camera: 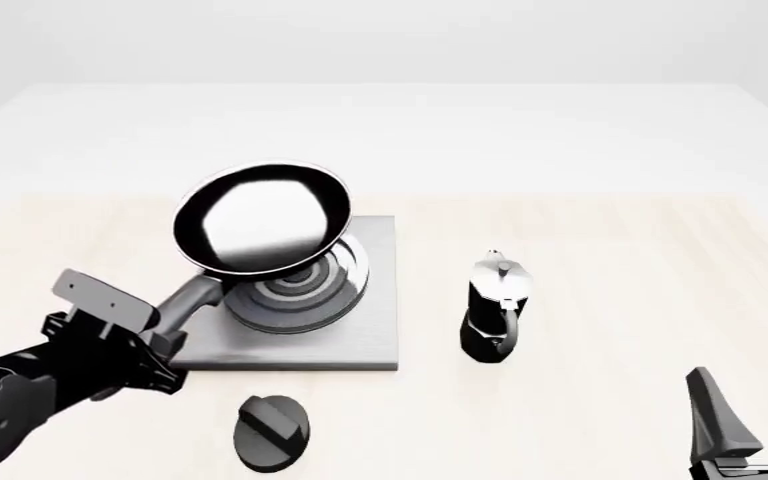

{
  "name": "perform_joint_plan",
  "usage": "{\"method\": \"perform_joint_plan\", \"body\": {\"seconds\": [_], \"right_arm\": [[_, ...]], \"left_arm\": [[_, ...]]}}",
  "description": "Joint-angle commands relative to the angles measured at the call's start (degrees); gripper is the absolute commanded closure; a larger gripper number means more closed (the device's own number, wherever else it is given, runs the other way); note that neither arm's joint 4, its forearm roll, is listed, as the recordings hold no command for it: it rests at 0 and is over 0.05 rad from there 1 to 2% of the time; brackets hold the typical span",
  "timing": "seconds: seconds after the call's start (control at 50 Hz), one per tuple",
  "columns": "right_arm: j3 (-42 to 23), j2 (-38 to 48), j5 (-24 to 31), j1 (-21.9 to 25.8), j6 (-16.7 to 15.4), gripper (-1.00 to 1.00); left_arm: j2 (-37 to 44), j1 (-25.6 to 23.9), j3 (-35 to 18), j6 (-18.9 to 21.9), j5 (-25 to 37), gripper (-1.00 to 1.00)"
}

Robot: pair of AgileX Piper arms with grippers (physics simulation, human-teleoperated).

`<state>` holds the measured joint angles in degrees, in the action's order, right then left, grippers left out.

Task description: Turn on the stove and put the frying pan on it.

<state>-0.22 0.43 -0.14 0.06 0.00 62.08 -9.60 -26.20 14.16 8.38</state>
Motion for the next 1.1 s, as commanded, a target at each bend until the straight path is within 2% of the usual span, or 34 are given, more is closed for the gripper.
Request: {"method": "perform_joint_plan", "body": {"seconds": [0.02,1.1], "right_arm": [[0.0,0.0,0.0,0.0,0.0,-1.00],[0.0,0.0,0.0,0.0,0.0,-1.00]], "left_arm": [[-1.0,-1.4,-0.7,0.1,-0.5,1.00],[2.7,-2.8,1.6,-0.6,-3.6,1.00]]}}
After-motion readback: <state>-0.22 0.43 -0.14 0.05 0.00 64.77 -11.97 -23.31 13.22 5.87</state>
